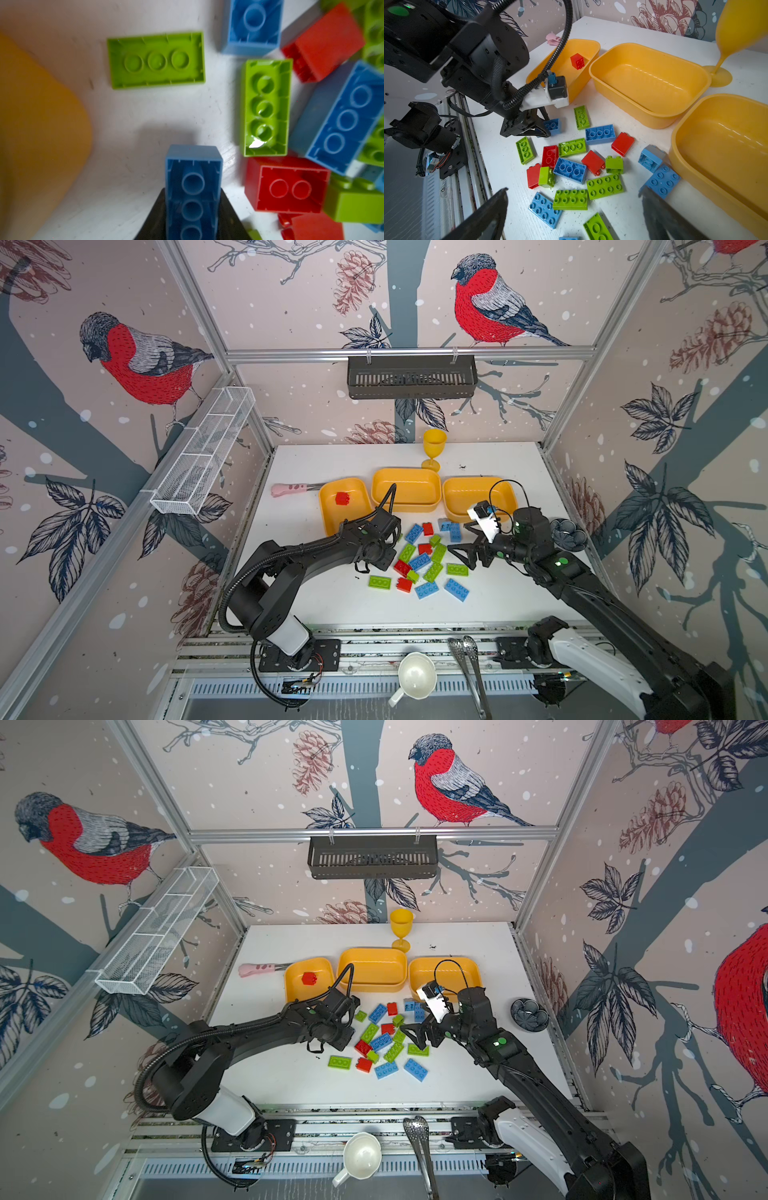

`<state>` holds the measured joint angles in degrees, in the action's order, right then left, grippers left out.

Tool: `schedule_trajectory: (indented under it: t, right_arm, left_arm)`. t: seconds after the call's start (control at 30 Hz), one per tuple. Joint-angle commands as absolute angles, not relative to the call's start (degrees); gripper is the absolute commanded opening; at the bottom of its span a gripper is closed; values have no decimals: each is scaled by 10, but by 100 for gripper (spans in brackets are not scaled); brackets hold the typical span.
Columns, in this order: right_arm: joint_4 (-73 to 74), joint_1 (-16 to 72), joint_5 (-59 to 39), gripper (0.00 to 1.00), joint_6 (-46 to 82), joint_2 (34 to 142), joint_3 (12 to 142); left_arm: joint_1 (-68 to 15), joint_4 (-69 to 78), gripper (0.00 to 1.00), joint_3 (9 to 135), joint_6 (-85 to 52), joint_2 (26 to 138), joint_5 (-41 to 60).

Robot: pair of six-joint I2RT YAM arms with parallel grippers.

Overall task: Sort the legos into containers by color
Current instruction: 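Lower the left gripper onto a blue brick and grasp it, then carry the blue brick with the left gripper and drop it into the middle bin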

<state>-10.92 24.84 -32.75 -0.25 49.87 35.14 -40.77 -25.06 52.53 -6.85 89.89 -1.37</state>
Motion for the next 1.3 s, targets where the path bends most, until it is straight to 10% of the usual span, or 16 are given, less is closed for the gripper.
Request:
schedule_trajectory:
  t: [0.0, 0.7, 1.0, 1.27]
  right_arm:
    - [-103, 245, -331, 99, -14, 498, 355]
    - [-68, 226, -344, 99, -4, 510, 363]
    - [-76, 223, -338, 100, -11, 512, 367]
    - [-68, 216, -341, 99, -16, 517, 362]
  left_arm:
    - [-408, -281, 29, 577, -84, 894, -21]
    - [-285, -258, 30, 939, -164, 1153, -133]
    - [-286, -302, 68, 978, -188, 1175, -120]
    - [-332, -360, 76, 875, -313, 1036, -125]
